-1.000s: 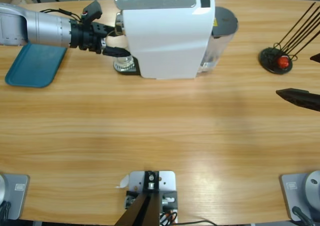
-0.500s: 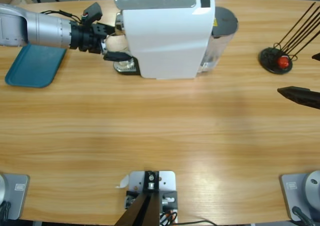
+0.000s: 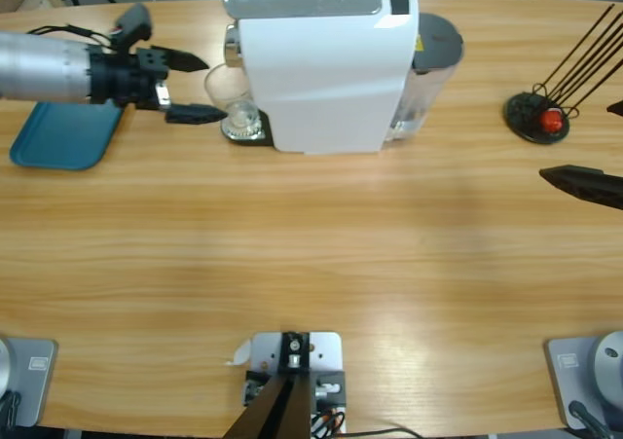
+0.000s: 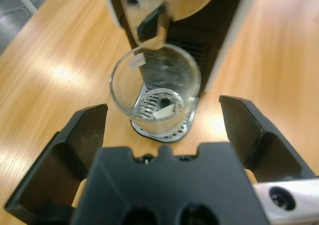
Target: Pour coffee
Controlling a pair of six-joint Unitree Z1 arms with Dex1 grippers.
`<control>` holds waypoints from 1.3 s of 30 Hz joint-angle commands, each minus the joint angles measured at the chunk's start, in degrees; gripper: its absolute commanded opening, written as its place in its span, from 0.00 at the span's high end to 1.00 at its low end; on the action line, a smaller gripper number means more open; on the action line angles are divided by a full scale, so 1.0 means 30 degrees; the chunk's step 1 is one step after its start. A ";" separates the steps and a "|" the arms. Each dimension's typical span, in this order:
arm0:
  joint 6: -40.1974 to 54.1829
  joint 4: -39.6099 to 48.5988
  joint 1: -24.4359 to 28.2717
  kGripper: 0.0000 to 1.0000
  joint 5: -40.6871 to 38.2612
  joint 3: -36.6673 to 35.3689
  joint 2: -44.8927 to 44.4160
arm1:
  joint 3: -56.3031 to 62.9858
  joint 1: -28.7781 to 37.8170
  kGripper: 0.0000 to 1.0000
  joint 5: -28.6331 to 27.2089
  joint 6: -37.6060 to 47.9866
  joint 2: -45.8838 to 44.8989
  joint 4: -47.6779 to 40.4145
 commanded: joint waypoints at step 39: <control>-1.0271 1.0642 -0.2431 0.00 0.8782 0.1571 -1.2023 | -1.6243 -0.6899 1.00 0.7981 0.0842 1.4234 0.3490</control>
